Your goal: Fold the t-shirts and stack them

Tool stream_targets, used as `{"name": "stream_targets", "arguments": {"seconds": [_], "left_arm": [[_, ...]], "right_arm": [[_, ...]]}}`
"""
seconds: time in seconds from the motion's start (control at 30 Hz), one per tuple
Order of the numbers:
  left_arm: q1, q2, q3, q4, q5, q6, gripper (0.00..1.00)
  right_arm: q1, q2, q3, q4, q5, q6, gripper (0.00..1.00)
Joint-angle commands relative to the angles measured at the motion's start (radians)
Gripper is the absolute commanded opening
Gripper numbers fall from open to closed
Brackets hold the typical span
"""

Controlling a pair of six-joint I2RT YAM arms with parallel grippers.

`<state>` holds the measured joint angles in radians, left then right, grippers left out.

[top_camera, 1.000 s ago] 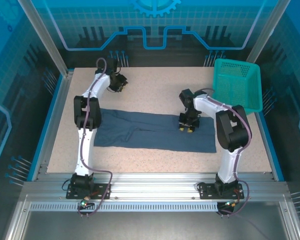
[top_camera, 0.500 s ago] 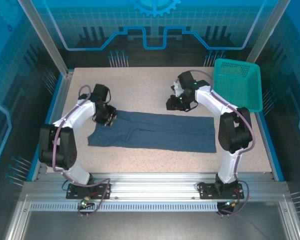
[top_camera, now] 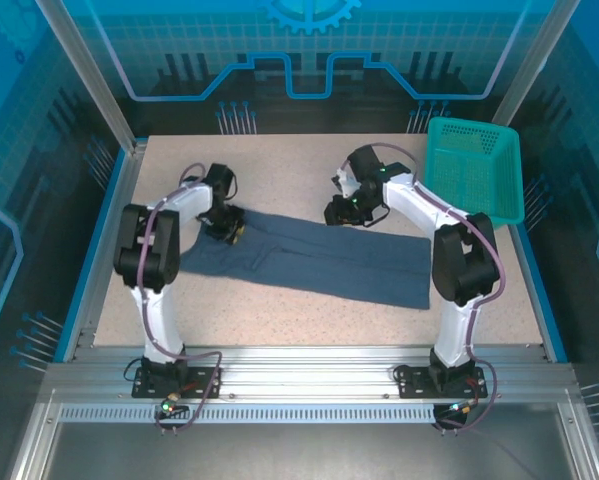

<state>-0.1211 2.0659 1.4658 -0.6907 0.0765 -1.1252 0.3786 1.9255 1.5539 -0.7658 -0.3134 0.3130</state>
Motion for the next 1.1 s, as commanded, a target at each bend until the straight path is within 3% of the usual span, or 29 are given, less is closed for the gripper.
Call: {"name": "stream_targets", "arguments": {"seconds": [0.0,0.13,0.27,0.4,0.5,0.63,0.77,0.87,1.07], "left_arm": [[-0.009,0.14,0.161,0.089,0.024,0.08,0.27],[-0.031,0.345,0.436,0.172,0.153,0.098,0.27],[-0.085,0.569,0.816,0.273,0.28,0.091,0.3],[-0.128,0.675,1.094,0.307,0.273,0.056,0.36],[-0.143,0.549,1.011,0.297,0.19,0.063,0.4],[-0.17,0.243,0.635,0.323,0.06,0.031,0.41],[-0.238,0.071,0.343,0.335,0.106,-0.097,0.38],[-0.311,0.03,0.201,0.438,0.16,-0.243,0.33],[-0.483,0.089,0.225,0.395,0.211,-0.407,0.26]], "right_arm": [[-0.039,-0.06,-0.031,-0.015,0.029,0.043,0.34],[-0.092,-0.064,-0.043,-0.048,0.058,0.083,0.34],[-0.122,-0.055,-0.032,-0.053,0.059,0.099,0.34],[-0.117,-0.003,0.024,-0.048,0.044,0.087,0.34],[-0.118,0.051,0.071,-0.038,0.046,0.079,0.34],[-0.146,0.097,0.131,-0.071,0.109,0.07,0.33],[-0.217,0.113,0.141,-0.164,0.218,0.107,0.32],[-0.264,0.086,0.079,-0.194,0.238,0.124,0.32],[-0.288,-0.011,-0.064,-0.203,0.286,0.128,0.32]]}}
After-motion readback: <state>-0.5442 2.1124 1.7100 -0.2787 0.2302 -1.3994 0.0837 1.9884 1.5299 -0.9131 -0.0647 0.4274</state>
